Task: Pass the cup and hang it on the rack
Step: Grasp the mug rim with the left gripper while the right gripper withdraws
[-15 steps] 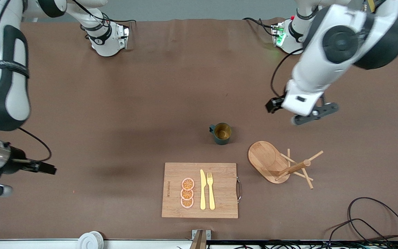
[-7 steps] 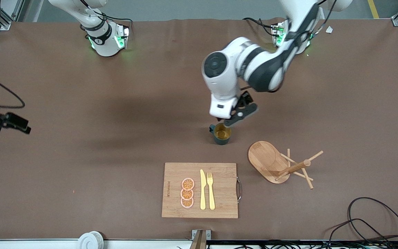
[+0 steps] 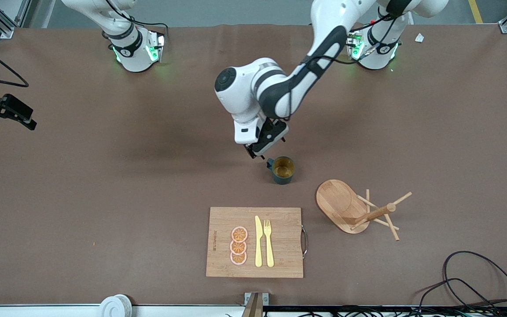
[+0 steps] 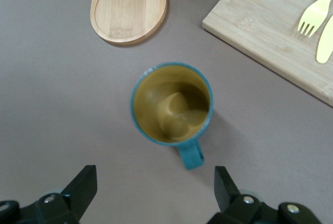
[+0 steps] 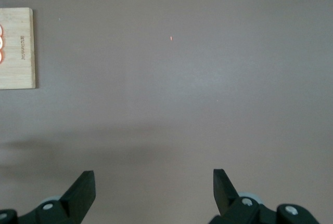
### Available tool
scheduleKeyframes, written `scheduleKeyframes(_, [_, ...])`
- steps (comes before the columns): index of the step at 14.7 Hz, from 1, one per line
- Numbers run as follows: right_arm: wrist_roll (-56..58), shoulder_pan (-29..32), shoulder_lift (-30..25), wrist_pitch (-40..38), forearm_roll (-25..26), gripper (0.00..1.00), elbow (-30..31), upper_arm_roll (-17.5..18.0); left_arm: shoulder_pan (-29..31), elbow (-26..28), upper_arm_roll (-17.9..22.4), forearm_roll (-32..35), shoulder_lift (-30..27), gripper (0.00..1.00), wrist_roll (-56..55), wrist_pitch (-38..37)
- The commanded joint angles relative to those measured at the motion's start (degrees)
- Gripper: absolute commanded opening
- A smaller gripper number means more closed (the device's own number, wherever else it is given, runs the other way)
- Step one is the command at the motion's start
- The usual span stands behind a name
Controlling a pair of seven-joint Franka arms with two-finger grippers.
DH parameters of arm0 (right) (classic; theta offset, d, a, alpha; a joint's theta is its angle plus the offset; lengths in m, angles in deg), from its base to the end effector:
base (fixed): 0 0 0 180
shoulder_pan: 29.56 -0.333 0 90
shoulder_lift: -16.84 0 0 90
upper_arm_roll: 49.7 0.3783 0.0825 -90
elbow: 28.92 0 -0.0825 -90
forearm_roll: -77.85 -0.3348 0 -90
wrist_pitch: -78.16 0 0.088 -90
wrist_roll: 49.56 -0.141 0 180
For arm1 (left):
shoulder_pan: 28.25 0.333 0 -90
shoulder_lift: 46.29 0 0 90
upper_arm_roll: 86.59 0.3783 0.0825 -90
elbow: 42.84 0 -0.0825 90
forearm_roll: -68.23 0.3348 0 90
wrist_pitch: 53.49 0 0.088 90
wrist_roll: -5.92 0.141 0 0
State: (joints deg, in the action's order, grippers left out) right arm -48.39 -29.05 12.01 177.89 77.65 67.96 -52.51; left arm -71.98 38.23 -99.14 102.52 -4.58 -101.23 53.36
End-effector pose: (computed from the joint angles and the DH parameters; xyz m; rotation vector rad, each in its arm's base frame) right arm 0.4931 -0.0294 0.6593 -3.1316 0.0595 -0.2104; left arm 0.4638 -0.5222 0.3045 -2.6391 -0.9219 -0.5055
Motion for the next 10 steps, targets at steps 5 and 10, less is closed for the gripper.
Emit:
scheduleKeyframes(5, [0.32,0.72,1.4,-4.27,1.0,1.0,-6.52,0.09,-3.56,-3.82,0.78,9.05,6.27,0.95,-11.06,-0.14])
scheduleKeyframes(10, [-0.03,0.19,9.38,-8.57,2.93,1.0,-16.26,0.35,-4.78,-3.91,4.64,9.48,8.38,0.88,-10.97,-0.14])
